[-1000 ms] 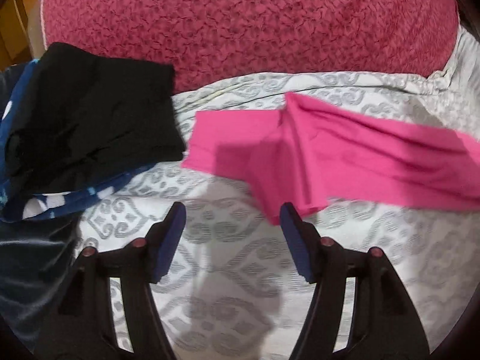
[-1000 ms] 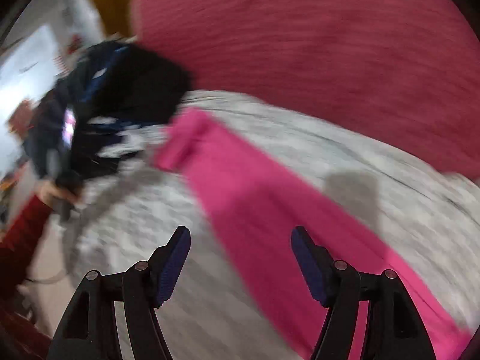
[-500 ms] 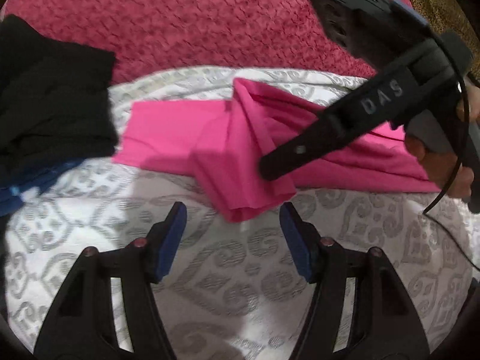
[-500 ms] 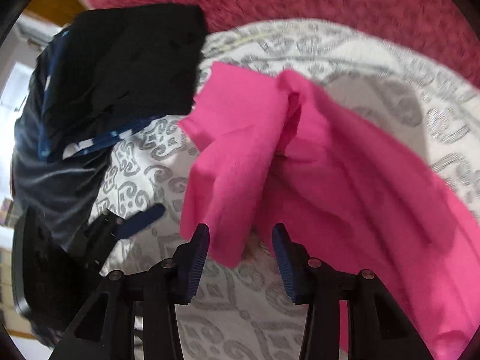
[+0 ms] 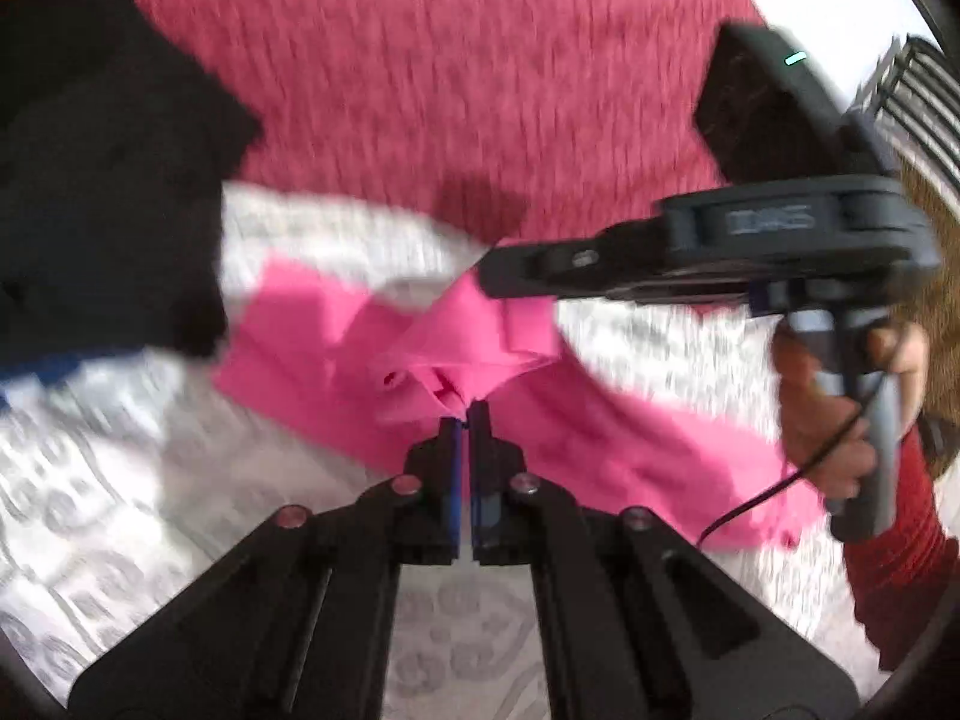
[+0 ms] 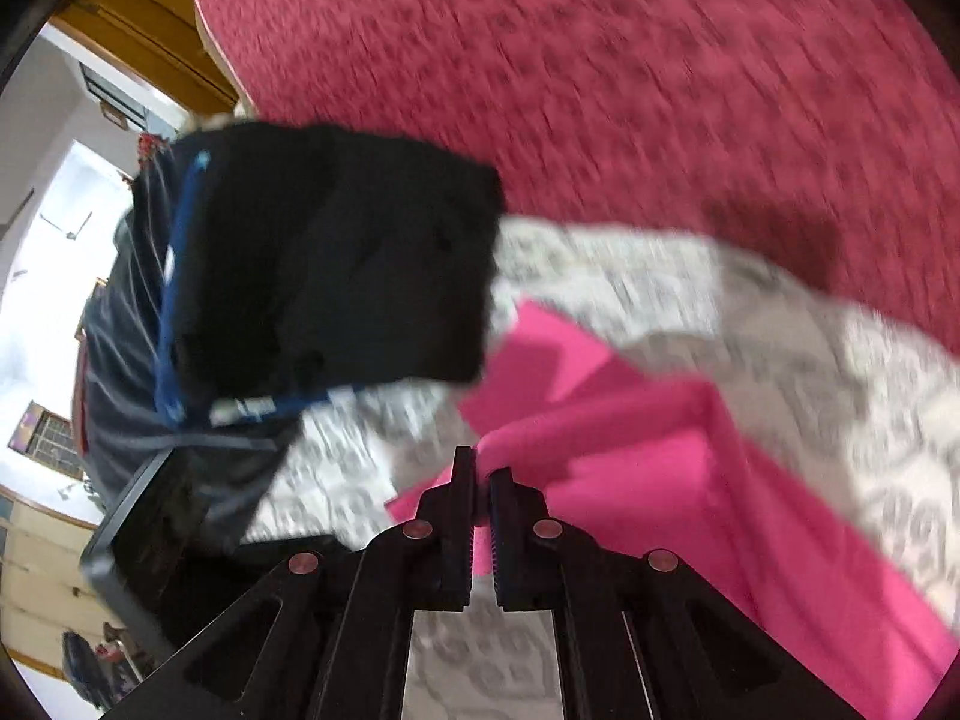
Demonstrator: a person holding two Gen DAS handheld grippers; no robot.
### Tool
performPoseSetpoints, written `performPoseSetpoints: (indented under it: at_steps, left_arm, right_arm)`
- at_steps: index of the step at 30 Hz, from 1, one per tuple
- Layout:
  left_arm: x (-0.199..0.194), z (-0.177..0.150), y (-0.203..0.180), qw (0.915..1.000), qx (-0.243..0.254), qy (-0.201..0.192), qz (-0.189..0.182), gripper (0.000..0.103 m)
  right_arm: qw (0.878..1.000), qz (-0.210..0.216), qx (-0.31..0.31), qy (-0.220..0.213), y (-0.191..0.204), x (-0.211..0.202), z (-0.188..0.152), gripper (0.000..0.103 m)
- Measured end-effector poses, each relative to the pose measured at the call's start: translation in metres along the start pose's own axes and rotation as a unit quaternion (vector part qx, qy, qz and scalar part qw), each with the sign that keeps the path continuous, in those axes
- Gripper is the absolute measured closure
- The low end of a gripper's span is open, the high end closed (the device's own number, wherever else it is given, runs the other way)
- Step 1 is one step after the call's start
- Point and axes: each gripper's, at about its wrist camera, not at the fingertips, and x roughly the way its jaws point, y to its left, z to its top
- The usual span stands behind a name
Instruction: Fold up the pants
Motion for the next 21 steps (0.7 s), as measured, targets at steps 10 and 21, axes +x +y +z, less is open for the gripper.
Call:
performPoseSetpoints:
  at_steps: [10,21]
  left_arm:
    - [0.024,0.008,0.075,0.9919,-0.119,-0.037,0.026,0.101]
    - [0.052,0.012,0.077,0.9927,-0.107,-0.027,0.047,0.072]
  right_arm:
    - [0.998,-0.021,0.017,0.059,-0.02,0.089,0.07,0.095]
    - [0.996,-0.022,0.085,0.028,-0.056,0.077,0.065,0.053]
